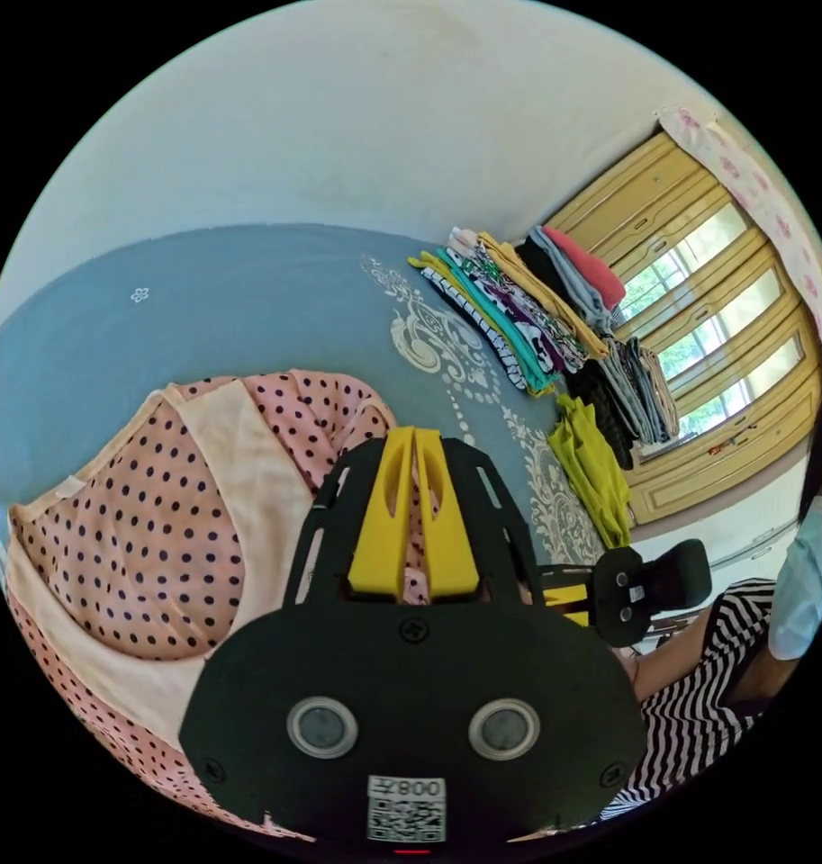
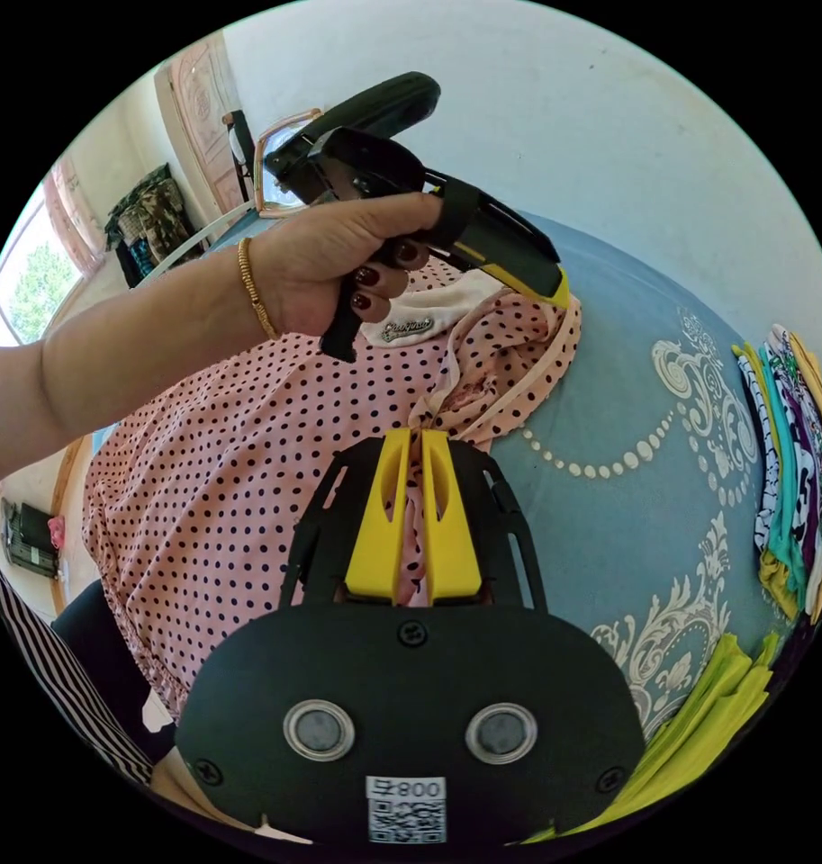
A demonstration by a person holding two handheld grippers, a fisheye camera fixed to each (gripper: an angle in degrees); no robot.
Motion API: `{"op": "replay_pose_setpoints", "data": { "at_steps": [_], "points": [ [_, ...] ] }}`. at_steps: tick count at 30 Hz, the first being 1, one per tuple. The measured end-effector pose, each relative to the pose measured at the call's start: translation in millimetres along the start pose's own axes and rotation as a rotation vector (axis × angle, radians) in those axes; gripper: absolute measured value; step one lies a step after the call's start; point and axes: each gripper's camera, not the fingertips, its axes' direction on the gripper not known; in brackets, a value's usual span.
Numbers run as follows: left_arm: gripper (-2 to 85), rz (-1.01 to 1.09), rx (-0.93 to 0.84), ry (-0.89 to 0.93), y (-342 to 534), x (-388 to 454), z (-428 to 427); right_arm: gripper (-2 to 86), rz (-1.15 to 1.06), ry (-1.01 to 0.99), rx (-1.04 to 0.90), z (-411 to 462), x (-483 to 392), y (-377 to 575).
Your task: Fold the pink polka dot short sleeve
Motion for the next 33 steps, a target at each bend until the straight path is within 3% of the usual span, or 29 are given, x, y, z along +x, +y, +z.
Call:
{"op": "replay_pose_setpoints", "data": {
  "at_steps": [4,8,16,23,33],
  "points": [
    [5.2,-0.009,-0.113,0.003,3,-6,14,2.4,0.003,-0.004,0.001,-1,6,1],
    [3.0,0.004,-0.171,0.013,-1,-3,29,2.4,-0.001,0.003,0.001,-3,11,2],
    [0.5,-0.059,-0.032,0.031,6,-16,-16,2.4,0.044,-0.037,0.035,-19,37,5],
    [0.3,-0.171,-0.017,0.050,26,-38,-31,2.5,0.157,-0.195,0.197,-51,78,15],
    [0.3,-0.193,0.006,0.097,32,-25,-39,3.2,0.147,-0.139,0.249,-73,97,9]
  ]
}}
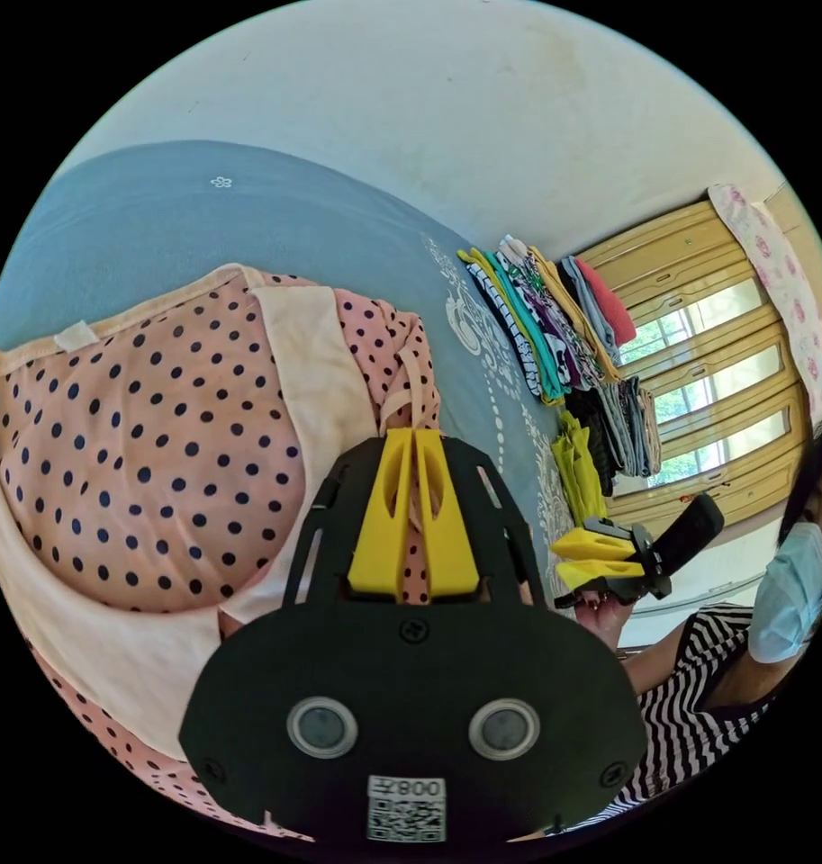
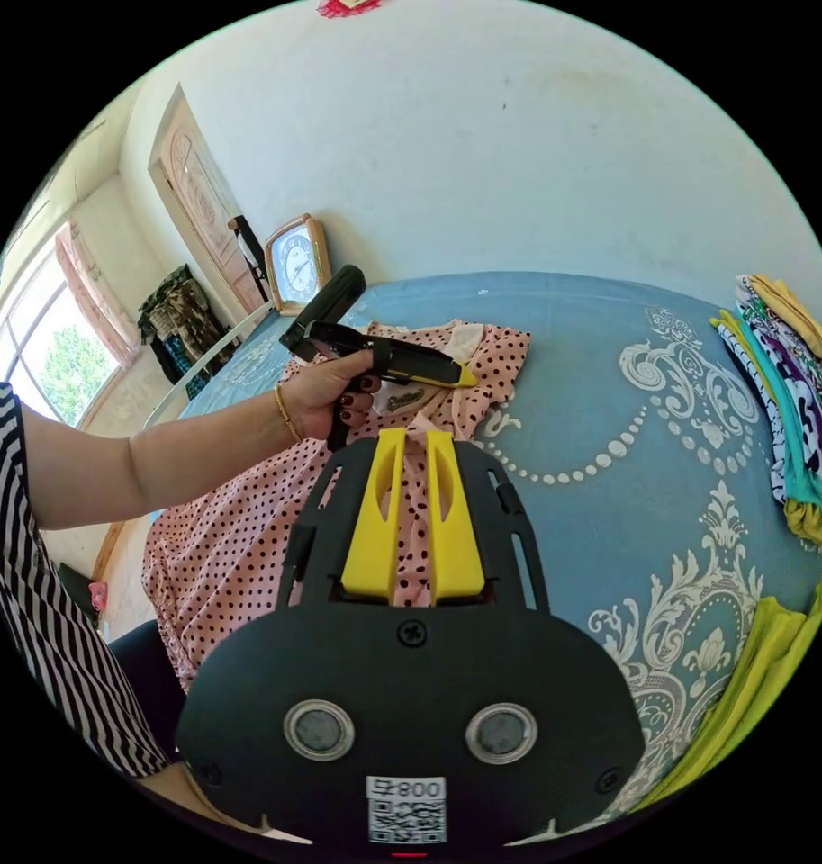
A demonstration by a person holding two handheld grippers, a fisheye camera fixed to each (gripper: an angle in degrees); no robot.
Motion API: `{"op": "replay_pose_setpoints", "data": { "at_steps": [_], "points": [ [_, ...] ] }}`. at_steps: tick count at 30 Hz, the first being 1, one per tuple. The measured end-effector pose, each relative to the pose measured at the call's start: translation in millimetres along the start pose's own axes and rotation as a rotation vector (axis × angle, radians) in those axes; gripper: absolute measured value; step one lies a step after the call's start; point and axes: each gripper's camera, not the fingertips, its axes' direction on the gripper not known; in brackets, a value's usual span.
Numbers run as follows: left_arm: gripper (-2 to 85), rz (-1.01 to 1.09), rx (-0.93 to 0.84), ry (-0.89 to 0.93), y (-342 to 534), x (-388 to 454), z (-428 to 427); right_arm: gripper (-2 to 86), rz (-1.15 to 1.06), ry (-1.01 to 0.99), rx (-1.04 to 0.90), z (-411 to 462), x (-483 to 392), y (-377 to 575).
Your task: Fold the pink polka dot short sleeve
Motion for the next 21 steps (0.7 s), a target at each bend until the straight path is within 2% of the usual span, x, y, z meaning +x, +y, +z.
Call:
{"op": "replay_pose_setpoints", "data": {
  "at_steps": [5,8,12,16,18,21],
  "points": [
    [0.3,-0.008,0.002,0.020,8,12,-7,1.2,0.005,-0.012,0.022,6,8,-7],
    [0.4,-0.006,0.012,0.027,14,21,-16,0.5,-0.016,-0.044,-0.128,40,9,-16],
    [0.6,0.023,0.044,0.033,25,41,-33,0.2,-0.042,0.056,-0.248,71,5,-27],
    [0.7,0.146,0.130,-0.091,45,90,-56,0.2,-0.035,0.069,-0.255,78,13,-33],
    [0.6,0.209,0.101,-0.161,47,109,-50,0.1,-0.013,0.047,-0.255,81,22,-36],
    [0.6,0.233,0.058,-0.364,40,125,-35,0.1,0.008,0.038,-0.258,85,32,-40]
  ]
}}
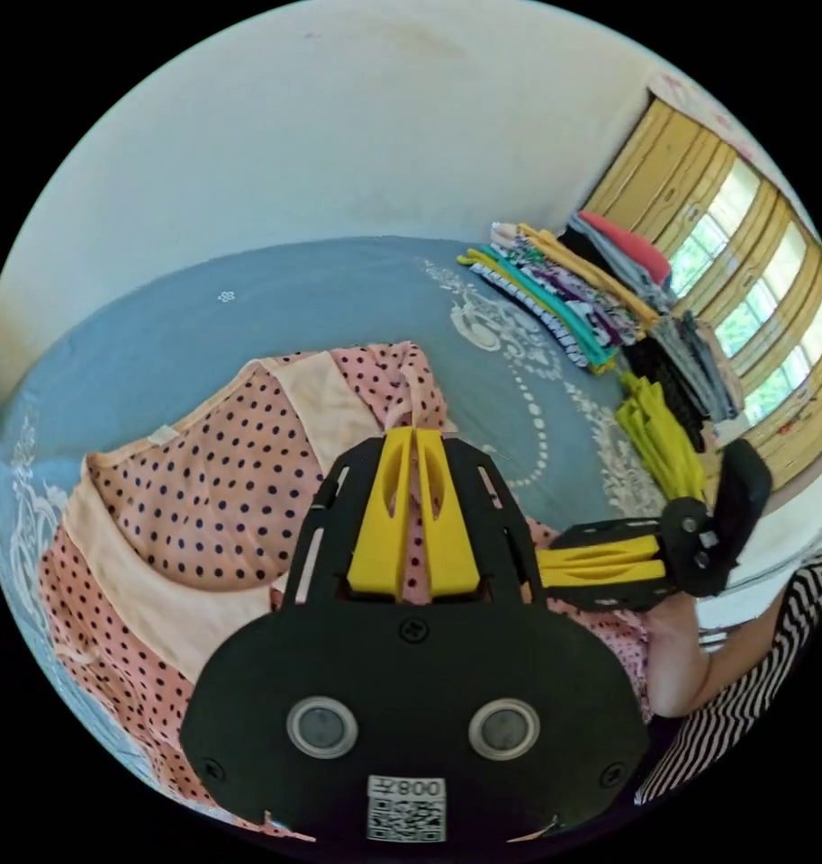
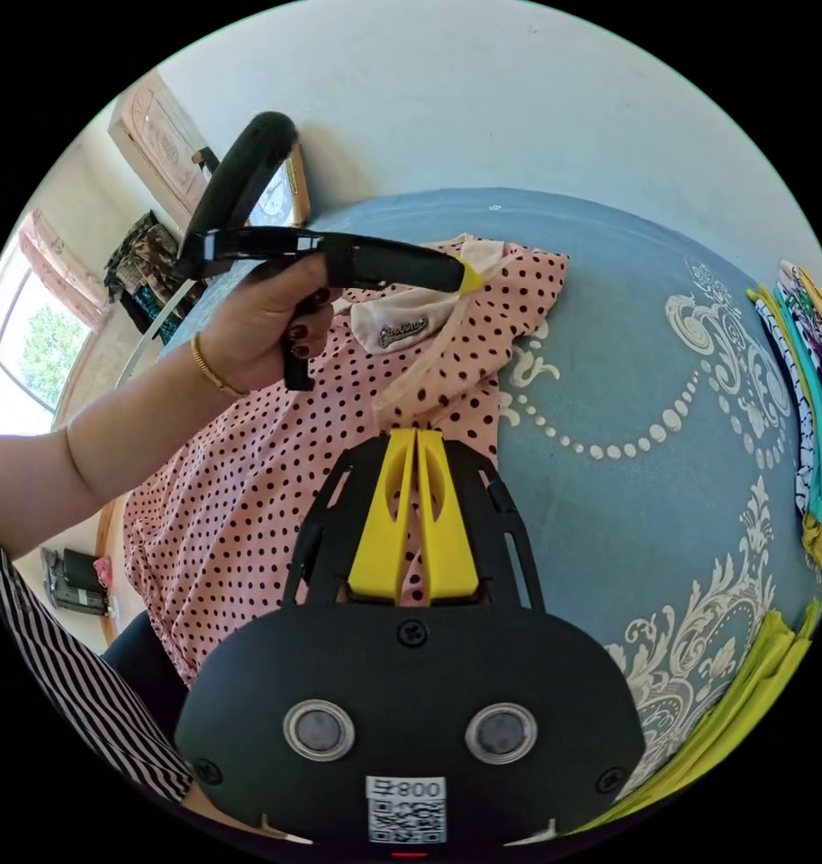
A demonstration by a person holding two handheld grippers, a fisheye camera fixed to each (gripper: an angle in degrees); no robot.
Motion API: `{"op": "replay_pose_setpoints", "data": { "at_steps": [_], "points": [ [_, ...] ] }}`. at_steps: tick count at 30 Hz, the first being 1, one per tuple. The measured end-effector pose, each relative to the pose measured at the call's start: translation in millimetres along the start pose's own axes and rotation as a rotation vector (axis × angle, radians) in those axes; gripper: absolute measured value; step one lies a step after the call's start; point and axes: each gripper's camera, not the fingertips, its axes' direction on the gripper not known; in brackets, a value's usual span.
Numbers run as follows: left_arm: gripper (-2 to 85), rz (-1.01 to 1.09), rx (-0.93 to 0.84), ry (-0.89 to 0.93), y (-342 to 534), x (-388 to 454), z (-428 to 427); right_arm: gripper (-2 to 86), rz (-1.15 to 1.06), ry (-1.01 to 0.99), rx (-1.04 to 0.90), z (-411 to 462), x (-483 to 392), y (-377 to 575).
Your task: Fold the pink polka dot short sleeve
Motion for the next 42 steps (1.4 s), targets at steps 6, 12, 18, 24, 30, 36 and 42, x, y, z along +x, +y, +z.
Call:
{"op": "replay_pose_setpoints", "data": {
  "at_steps": [6,12,18,24,30,36,42],
  "points": [
    [0.8,-0.040,-0.046,-0.057,-8,6,-4,0.1,0.047,-0.025,0.014,7,22,-9],
    [1.2,-0.078,0.085,-0.021,11,16,-57,0.1,0.060,-0.039,0.019,17,35,-21],
    [0.4,0.126,-0.003,-0.092,-2,72,-56,0.1,0.080,-0.048,0.025,30,49,-32],
    [0.2,0.077,-0.123,-0.027,-22,74,-42,0.1,0.139,-0.050,0.044,40,68,-38],
    [0.3,0.054,-0.043,0.019,-9,76,-84,0.1,0.098,-0.012,0.051,48,65,-50],
    [0.4,0.060,-0.078,0.011,-1,79,-109,0.1,0.131,-0.018,0.043,80,74,-59],
    [0.9,0.028,0.045,0.070,40,82,-193,0.1,0.104,0.064,0.135,83,66,-64]
  ]
}}
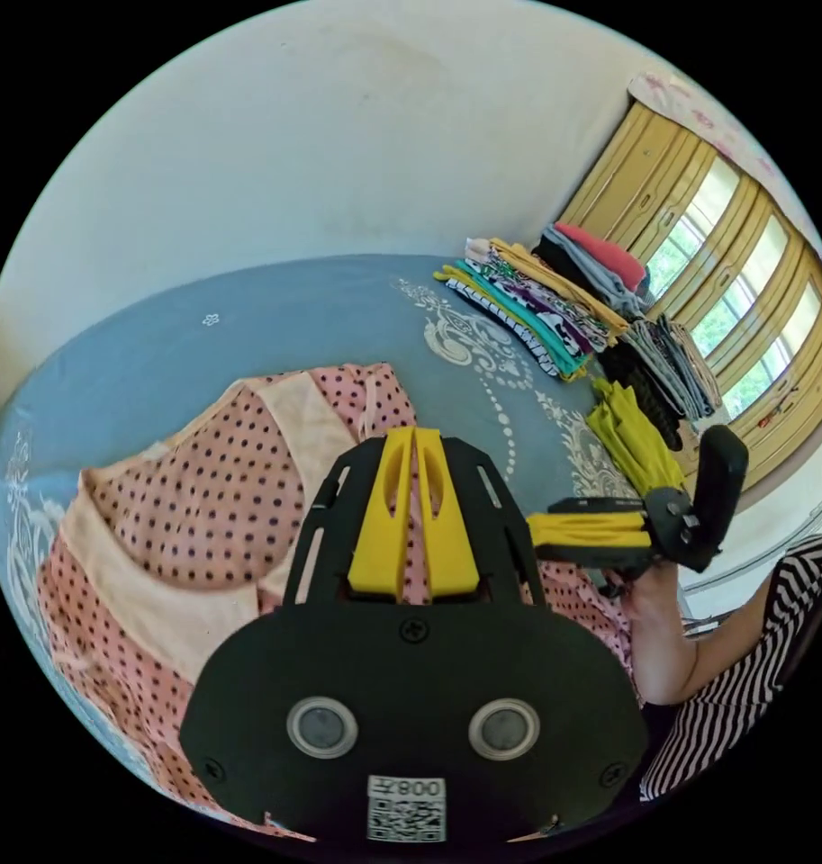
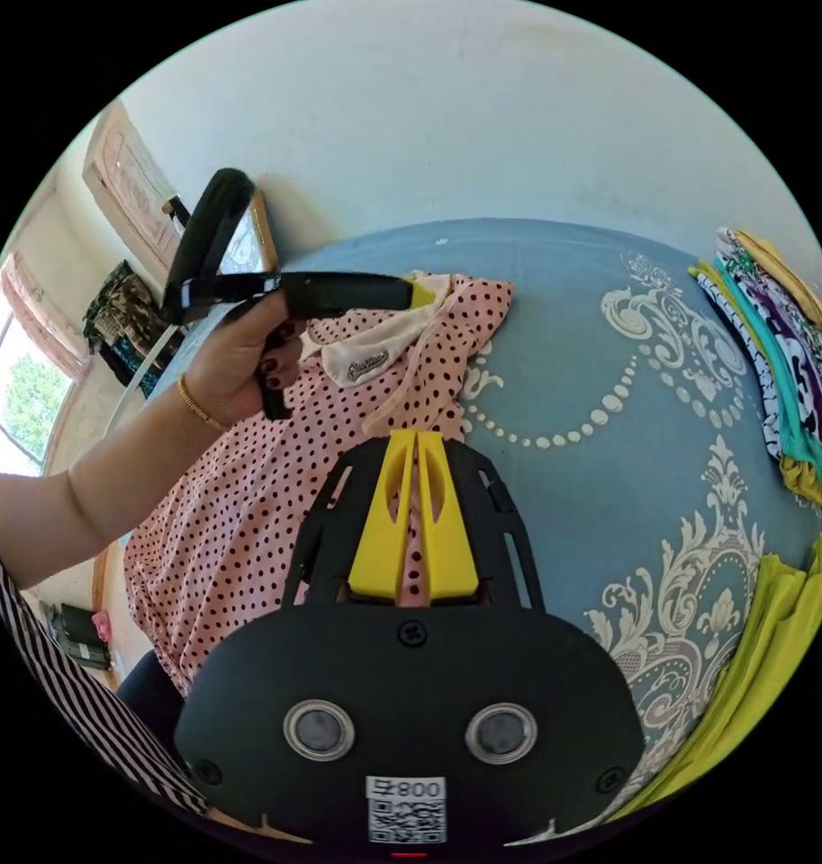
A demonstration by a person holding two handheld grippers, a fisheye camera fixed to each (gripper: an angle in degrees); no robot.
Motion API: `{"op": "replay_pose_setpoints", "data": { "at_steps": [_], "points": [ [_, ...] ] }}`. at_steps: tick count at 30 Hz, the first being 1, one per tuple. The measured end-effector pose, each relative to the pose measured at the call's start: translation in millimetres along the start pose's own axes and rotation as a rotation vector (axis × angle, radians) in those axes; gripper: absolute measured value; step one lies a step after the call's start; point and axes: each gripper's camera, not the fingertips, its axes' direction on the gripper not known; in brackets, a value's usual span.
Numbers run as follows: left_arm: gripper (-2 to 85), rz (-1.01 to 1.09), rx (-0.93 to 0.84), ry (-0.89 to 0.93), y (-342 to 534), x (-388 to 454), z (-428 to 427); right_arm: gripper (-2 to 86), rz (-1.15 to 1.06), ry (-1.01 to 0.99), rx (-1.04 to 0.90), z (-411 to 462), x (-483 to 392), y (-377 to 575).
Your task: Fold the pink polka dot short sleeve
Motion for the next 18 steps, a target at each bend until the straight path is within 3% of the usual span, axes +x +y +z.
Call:
{"op": "replay_pose_setpoints", "data": {
  "at_steps": [3,7,11,14,18],
  "points": [
    [2.0,-0.115,0.021,-0.017,49,-5,-51,0.2,-0.034,0.016,0.059,4,-8,0],
    [4.7,-0.379,0.129,-0.228,139,-31,-158,0.2,-0.067,-0.012,0.199,-4,-17,-1],
    [7.1,-0.678,0.172,-0.376,223,-70,-241,0.5,-0.024,-0.286,0.314,-8,-3,-15],
    [8.2,-0.822,0.187,-0.312,262,-93,-264,0.8,-0.023,-0.475,0.350,2,2,-32],
    [8.9,-0.895,0.199,-0.181,284,-108,-266,2.8,-0.110,-0.494,0.183,66,-41,-79]
  ]
}}
